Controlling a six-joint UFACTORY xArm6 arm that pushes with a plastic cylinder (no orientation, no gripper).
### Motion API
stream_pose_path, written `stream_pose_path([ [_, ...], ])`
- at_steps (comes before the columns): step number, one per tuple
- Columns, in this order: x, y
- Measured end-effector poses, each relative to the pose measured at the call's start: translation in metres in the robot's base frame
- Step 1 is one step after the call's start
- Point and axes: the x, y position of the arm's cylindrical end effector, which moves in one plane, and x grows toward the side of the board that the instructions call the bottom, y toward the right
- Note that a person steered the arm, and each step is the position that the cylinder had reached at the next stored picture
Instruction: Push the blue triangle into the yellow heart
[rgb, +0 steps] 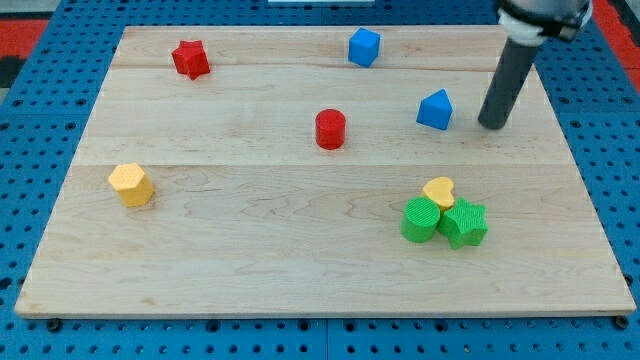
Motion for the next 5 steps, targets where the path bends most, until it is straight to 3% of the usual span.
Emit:
stream_pose_path([
  [1, -0.028, -0.044],
  [3, 0.028, -0.087],
  [4, -0.011, -0.097],
  [5, 0.013, -0.118],
])
